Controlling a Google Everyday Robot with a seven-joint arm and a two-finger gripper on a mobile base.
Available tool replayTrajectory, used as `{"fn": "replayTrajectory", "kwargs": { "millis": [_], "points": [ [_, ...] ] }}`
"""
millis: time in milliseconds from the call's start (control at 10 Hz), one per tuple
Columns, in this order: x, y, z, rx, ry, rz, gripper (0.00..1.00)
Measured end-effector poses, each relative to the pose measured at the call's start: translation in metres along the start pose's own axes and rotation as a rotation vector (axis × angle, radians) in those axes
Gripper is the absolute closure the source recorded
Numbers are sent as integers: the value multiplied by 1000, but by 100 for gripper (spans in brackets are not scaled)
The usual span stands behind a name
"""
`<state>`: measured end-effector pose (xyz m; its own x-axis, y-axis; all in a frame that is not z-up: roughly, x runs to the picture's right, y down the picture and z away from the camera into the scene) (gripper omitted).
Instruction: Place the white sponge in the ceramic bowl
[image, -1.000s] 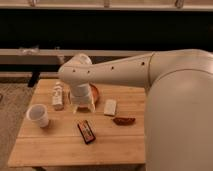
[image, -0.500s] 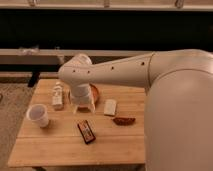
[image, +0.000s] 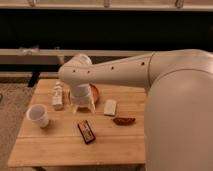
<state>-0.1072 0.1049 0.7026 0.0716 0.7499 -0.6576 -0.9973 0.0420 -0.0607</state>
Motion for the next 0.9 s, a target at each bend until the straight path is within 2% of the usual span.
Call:
{"fn": "replayTrajectory", "kwargs": {
  "millis": [100,300,800,900],
  "points": [
    [0,0,1,2,0,2,35],
    [-8,-18,16,13,-3,20,35],
    [-61,-121,85,55,-26,141,35],
    [-70,-130,93,55,-26,150,35]
  ]
}}
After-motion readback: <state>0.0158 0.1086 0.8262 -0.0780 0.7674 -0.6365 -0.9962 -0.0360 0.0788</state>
